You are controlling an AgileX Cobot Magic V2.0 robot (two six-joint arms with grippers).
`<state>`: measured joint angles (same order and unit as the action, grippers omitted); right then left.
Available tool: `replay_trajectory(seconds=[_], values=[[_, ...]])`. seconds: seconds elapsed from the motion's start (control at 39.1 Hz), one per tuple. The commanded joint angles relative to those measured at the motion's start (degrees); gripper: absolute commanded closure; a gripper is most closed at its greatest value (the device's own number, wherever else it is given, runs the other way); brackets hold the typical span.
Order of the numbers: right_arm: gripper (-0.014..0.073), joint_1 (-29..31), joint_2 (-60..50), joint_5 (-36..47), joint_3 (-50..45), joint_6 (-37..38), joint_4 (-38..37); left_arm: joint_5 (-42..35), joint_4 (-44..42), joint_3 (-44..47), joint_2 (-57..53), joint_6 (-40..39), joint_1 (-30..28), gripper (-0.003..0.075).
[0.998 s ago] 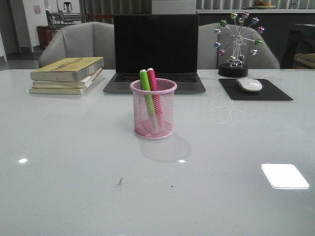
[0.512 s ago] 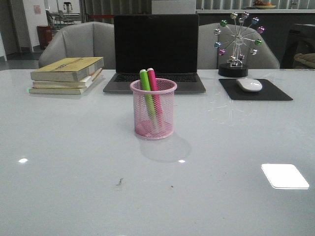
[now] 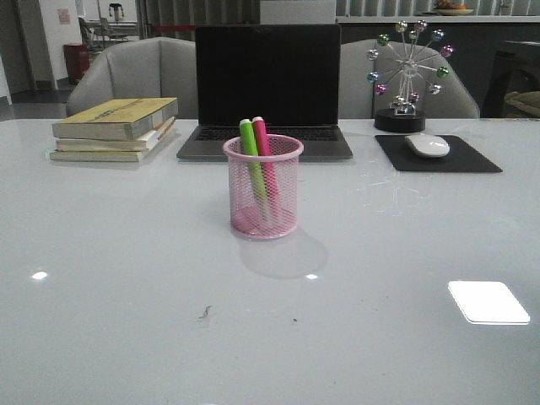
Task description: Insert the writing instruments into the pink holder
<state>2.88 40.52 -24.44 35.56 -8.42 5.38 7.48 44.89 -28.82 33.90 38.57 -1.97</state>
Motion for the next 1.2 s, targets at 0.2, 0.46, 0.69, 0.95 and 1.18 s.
replay_trajectory(seconds=[0.2,0.46,0.69,0.95,1.18], values=[[0.0536,0.2,-3.4,7.9,1.8,1.3,4.3,-3.6,0.9,-1.6,-0.1,-0.4,-0.1,0.0411],[0.0536,0.2,-13.5,17.9,-6.1,7.9,1.6,-3.6,0.9,-1.6,0.1,-0.4,-0.1,0.0411],[0.0536,0.2,-28.2,21.0,-20.0,8.0,1.3,-3.6,0.9,-1.6,0.1,-0.4,-0.1,0.0411],[0.0536,0.2,-41.1,20.5,-30.9,8.0,1.3,-3.6,0.9,-1.6,0.1,-0.4,-0.1,0.0411],[0.0536,0.2,-42.2,19.5,-35.4,8.0,1.1,-3.6,0.9,-1.6,0.1,-0.4,-0.1,0.0411]])
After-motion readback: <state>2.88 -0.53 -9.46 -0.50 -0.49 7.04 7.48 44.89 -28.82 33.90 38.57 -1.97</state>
